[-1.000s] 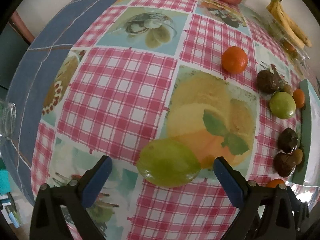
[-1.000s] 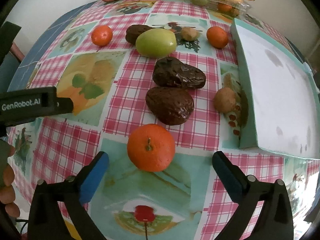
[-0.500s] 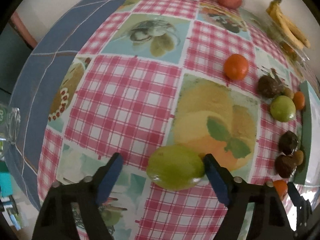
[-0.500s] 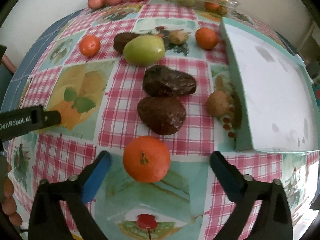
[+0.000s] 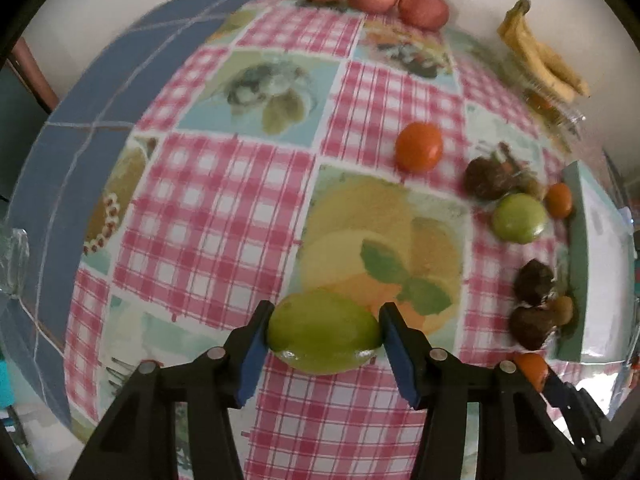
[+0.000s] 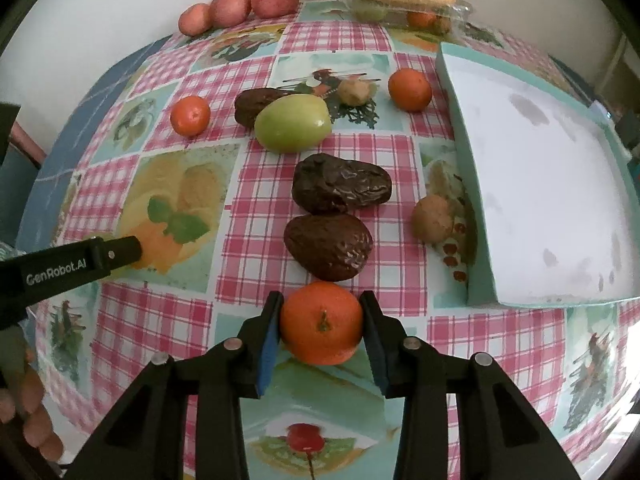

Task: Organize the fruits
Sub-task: 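Carry the orange and mango into the white tray and open both tools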

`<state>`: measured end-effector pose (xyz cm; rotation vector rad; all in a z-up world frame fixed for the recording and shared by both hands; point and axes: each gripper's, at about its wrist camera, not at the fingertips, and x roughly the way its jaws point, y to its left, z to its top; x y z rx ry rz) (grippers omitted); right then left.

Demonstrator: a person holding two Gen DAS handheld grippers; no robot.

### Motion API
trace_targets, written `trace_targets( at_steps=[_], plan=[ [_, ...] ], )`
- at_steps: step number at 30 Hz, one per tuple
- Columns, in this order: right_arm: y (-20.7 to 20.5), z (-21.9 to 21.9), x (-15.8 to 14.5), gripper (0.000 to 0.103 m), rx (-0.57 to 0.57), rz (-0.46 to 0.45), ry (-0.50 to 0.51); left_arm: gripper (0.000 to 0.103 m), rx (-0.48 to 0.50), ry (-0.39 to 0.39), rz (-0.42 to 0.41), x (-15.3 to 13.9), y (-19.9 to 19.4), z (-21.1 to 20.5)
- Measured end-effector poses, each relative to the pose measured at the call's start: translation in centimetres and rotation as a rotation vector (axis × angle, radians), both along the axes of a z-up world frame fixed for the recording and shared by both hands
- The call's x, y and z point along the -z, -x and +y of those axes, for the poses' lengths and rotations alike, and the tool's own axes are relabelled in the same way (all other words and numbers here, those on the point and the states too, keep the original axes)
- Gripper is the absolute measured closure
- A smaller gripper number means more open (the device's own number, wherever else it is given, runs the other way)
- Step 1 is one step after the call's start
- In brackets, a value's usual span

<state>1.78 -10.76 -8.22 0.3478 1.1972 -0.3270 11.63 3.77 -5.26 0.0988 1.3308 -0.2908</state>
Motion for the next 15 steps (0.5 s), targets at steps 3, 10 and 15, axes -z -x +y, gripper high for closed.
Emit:
trace_targets(
  at_steps=[3,10,15],
  plan=[
    [0.8,-0.6,-0.2,0.063,0.012,-0.026,-0.036,0.046,-0.017,0.016,-0.045,-1.6,0.2,0.0],
    [2.4,-1.4,-3.7,0.064,0.039,-0.150,-0.032,0.046,-0.045,0.066,-0.118,-3.8,0.9,0.9],
    [3.1,-2.2,-6.1,0.064,0.058,-0.227,0.037,0.046,-0.049,0.112,-0.131,-4.3,1.8,0.7]
  ],
)
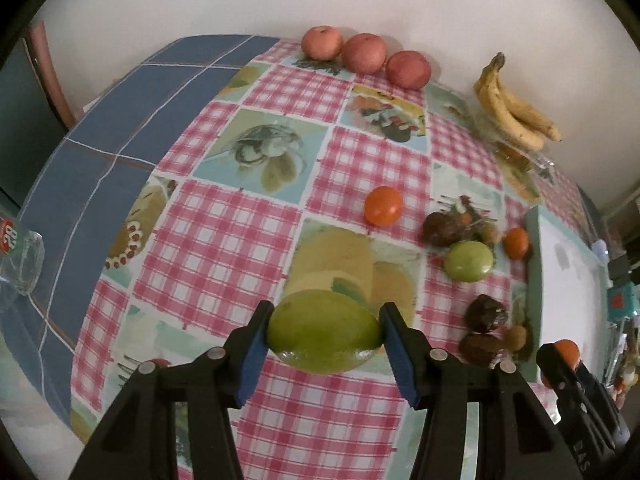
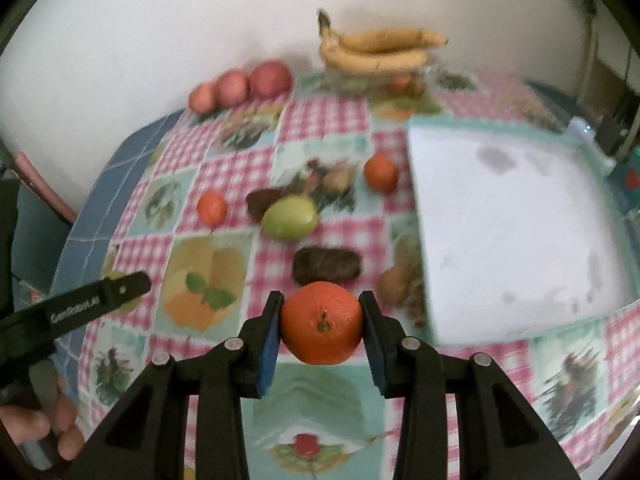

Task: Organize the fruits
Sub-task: 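Carry the orange and mango into the white tray and open both tools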

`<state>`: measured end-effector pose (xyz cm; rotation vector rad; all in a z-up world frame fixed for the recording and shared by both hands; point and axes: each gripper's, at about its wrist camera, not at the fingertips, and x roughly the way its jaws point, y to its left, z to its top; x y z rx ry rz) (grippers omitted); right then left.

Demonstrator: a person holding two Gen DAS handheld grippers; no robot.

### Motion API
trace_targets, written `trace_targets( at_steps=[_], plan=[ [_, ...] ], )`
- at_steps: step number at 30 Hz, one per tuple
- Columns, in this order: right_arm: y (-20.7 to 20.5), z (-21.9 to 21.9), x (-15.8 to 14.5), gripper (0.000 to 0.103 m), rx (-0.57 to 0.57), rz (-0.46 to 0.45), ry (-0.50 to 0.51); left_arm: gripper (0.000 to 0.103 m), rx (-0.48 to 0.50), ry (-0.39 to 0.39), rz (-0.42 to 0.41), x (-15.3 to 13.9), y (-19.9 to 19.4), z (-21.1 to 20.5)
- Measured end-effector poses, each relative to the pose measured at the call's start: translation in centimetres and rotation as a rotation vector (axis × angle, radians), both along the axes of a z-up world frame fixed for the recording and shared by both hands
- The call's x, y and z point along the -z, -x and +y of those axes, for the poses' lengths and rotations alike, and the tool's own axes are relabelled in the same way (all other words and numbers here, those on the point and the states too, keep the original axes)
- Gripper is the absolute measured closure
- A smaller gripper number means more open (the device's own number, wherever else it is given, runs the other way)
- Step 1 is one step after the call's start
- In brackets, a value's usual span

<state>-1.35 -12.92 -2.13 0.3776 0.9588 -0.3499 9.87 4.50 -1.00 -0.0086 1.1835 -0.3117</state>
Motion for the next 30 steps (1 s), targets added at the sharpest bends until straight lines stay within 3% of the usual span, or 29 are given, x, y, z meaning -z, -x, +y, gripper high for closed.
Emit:
trace_targets(
  at_steps=[5,13,21,30],
  plan=[
    [0.4,-1.3,-0.8,0.063,0.024,-0.008,0.047,0.046,0.007,0.038,-0.006,-0.3,0.6,-1.2],
    [3.2,-5.6,-1.7,0.063,0.157,-0.005,0.072,0.046,0.068,0.025,-0.007,0.0,2.5,-4.9],
    [7.0,-13.0,-0.8,0.063,0.374,0.037,0.015,0.046,0.194,0.012,-0.008,0.6,5.7,-10.1],
    [11.6,-19.0,0.1,0.063,0.563,0.066,0.007,0.046,0.409,0.012,-0.115,0.4,9.9,-17.3]
  ],
)
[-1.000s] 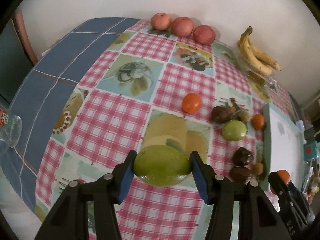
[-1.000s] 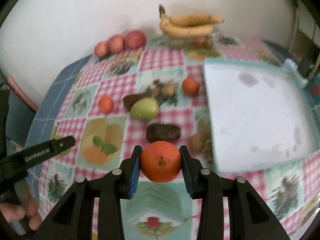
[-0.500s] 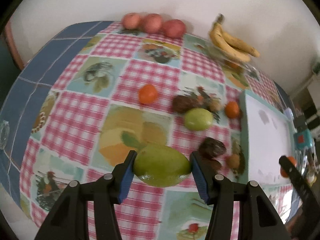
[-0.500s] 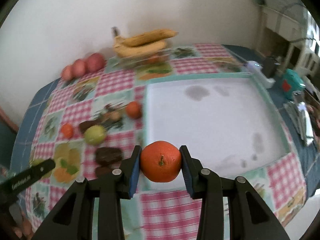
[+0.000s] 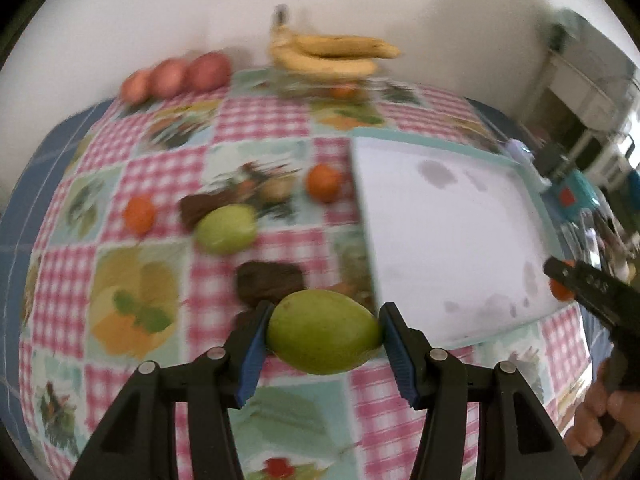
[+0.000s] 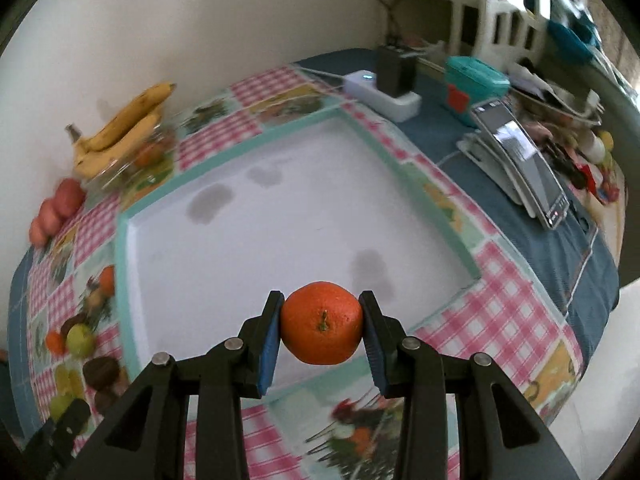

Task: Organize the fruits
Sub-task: 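Carry the orange and mango into the white tray and open both tools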

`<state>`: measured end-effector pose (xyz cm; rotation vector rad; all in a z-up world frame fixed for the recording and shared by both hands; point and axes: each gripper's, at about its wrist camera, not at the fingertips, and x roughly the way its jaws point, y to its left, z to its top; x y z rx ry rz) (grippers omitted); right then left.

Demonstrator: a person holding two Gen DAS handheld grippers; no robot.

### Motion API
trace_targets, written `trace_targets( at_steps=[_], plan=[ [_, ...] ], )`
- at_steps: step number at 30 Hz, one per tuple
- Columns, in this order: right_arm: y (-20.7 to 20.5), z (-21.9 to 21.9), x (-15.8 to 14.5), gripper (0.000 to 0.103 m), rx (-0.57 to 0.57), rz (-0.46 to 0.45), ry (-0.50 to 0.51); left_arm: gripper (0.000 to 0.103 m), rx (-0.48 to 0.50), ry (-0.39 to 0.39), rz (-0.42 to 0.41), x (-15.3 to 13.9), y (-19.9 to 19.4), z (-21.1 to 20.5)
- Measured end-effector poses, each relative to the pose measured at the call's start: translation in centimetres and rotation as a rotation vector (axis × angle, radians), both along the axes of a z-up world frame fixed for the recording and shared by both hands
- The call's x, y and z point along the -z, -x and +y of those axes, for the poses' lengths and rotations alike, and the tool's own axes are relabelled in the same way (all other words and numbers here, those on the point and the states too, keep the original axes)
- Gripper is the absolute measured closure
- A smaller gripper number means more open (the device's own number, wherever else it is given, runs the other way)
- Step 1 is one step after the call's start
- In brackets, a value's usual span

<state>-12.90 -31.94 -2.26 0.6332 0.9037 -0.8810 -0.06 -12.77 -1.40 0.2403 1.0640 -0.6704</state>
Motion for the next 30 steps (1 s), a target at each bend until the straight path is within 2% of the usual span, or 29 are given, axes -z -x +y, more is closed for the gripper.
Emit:
trace_targets(
  at_steps=[4,7,10,13,17,30],
  plan=[
    [0.7,-1.3,0.1,0.063,0.032,-0.015,0.014,0.046,0.064,0.005,-0.058,0.2,1.0,-2.3],
    [0.8,-1.8,0.0,0.063,0.050,-0.009,0.060,0.046,0.121,-0.006,-0.065,1.0,1.6,-4.3],
    [0.7,-2.6,0.7,0.063,0.061,-0.013,0.053,0.046,0.149,-0.023,-0.074,1.6,2.0,-5.7],
    [0.8,-3.4,1.7,0.063,0.074,-0.008,0.028,0.046,0.159,-0.018,-0.075,2.1,2.1,-6.5],
    [0.7,-3.9,2.4,0.063,0.068,0.013,0.028,0.046,0.185,-0.049,-0.091,3.1,2.4,-7.8],
    [0.5,-5.7,5.0,0.063,0.088,0.053,-0.021,0.046,0.212,-0.095,-0.074,5.1,2.4,-9.4]
  ],
)
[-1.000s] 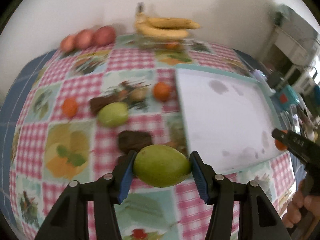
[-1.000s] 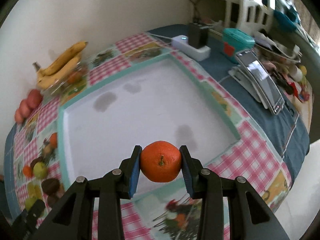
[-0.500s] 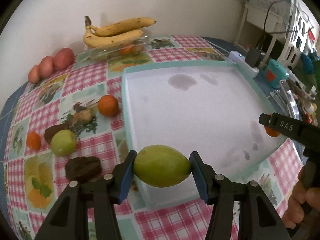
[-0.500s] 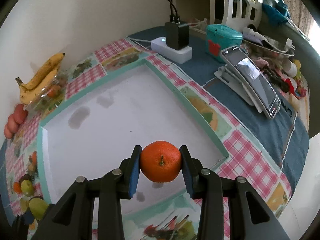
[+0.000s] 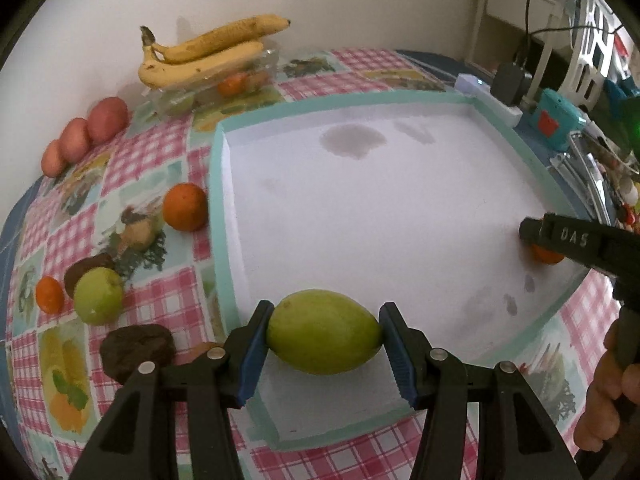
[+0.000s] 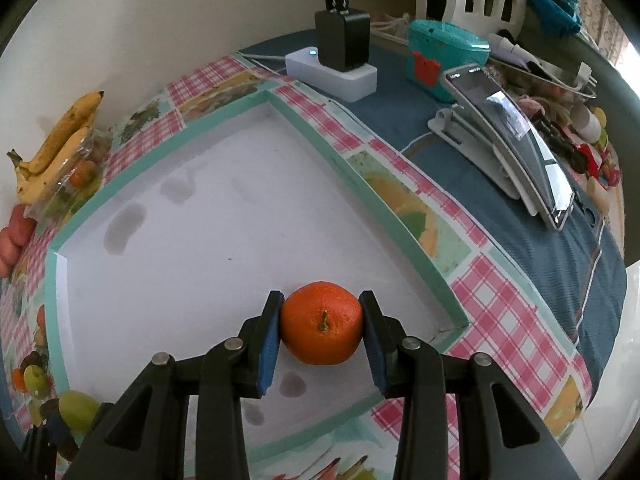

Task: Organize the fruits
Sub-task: 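Carry the orange and mango into the white tray and open both tools, then move both open tools back toward the remaining fruit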

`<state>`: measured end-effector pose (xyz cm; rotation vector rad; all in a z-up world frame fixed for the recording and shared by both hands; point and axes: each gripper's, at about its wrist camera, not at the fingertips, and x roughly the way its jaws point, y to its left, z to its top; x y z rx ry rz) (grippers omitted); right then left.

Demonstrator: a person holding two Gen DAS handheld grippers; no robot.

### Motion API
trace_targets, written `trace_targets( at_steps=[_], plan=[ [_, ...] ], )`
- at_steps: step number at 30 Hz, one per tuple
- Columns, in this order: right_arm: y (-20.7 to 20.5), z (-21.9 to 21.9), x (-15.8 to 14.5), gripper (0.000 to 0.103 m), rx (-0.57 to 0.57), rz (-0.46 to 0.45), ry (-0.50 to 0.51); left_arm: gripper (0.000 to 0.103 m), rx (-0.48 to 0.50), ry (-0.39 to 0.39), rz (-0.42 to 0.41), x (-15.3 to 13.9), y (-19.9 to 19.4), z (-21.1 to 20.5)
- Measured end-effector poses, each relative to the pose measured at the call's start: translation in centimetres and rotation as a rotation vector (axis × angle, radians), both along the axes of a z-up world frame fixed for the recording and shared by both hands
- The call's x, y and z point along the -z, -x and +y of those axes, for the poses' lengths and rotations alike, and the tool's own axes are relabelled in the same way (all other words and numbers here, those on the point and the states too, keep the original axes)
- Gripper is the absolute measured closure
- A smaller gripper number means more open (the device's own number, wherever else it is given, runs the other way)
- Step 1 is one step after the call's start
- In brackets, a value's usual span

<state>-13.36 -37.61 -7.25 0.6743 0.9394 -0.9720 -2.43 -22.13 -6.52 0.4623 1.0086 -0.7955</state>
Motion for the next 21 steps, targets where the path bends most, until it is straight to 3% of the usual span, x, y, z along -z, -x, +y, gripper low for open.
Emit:
trace_targets(
  at_steps=[14,17,21],
  plan=[
    [-0.5,0.2,0.4,0.060,-0.016,0.032,0.032,0.041,0.010,-0.020,-0.020,-0.1,0.1,-0.2],
    [-0.5,0.3,0.4,0.054,-0.027,0.021,0.041,0.026,0.026,-0.007,-0.024,-1.0,0.2,-0.1],
    [-0.4,0.3,0.3,0.034,-0.026,0.007,0.052,0.020,0.005,0.001,-0.032,-2.4,-0.2,0.6]
  ],
)
